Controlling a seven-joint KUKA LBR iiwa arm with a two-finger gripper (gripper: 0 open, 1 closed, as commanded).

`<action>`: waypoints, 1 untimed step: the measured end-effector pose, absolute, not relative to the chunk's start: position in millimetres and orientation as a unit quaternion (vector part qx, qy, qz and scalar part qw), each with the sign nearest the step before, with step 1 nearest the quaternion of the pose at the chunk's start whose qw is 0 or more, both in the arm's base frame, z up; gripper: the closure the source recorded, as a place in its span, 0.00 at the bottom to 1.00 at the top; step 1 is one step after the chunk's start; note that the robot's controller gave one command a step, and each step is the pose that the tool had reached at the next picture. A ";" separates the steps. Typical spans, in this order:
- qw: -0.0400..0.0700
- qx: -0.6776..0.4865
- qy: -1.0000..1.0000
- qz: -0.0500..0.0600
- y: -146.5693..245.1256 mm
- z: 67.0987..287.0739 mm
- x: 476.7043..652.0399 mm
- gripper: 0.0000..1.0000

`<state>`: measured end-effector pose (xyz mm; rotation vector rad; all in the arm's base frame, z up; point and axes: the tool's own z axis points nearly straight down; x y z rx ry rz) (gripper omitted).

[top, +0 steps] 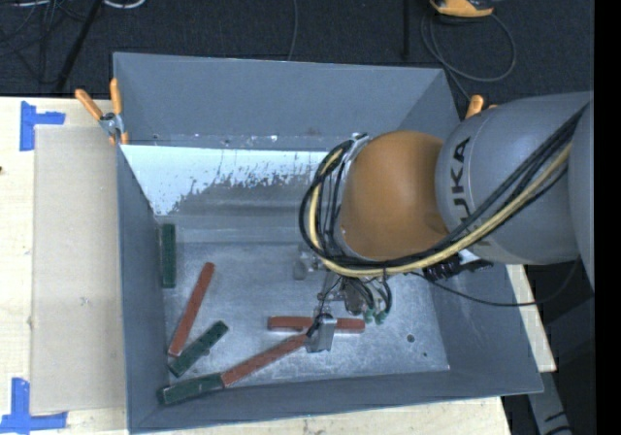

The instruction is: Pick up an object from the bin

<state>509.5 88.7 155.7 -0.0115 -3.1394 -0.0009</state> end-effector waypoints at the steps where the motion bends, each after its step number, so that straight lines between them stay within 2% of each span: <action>1: 0.004 -0.030 -1.000 0.000 110.1 64.9 488.8 0.00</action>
Offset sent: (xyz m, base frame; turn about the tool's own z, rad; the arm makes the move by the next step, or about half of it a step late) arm -0.0179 0.0204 -0.0857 0.0553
